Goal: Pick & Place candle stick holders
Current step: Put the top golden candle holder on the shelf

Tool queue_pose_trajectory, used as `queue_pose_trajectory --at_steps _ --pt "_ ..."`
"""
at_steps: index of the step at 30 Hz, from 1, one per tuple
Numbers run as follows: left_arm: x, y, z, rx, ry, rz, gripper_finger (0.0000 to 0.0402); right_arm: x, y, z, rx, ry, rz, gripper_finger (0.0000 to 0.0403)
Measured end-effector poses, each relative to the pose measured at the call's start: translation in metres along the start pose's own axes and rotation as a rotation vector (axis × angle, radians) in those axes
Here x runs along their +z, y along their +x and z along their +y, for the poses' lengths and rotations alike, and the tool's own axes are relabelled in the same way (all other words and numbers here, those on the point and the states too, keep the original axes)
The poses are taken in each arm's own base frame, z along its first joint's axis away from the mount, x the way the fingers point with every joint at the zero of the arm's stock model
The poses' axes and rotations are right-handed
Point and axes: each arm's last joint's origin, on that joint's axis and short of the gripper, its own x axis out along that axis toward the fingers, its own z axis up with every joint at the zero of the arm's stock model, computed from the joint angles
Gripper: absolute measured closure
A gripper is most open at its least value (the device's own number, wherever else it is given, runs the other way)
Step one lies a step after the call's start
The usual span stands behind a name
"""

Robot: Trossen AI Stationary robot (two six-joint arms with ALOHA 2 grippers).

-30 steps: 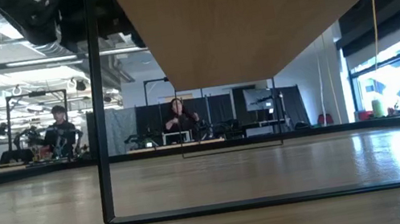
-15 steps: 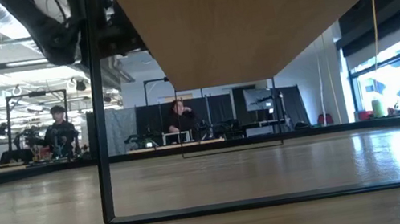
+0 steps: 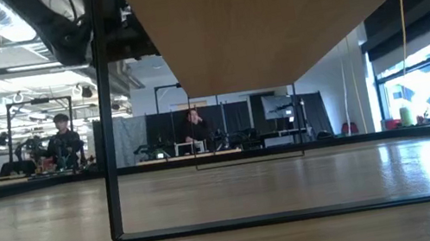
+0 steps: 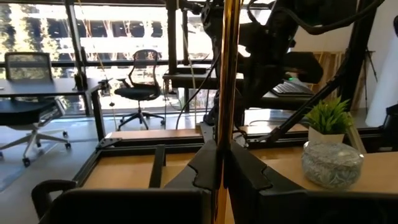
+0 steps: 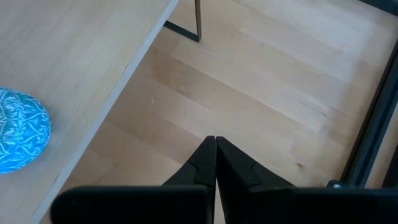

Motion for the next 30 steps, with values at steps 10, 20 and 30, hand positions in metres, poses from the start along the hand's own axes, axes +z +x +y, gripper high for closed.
queue_pose_trajectory --at_steps 10,20,30 --pt "-0.016 0.006 0.003 -0.002 -0.033 0.033 0.0387 0.000 0.000 0.000 0.000 -0.005 -0.002 0.0393" --pt "-0.015 0.005 0.005 0.036 -0.029 0.029 0.0386 0.000 0.000 0.002 0.014 0.001 -0.005 0.0393" --pt "-0.016 0.005 0.005 0.048 -0.058 0.034 0.0369 0.000 0.000 0.002 0.016 0.002 -0.006 0.0393"
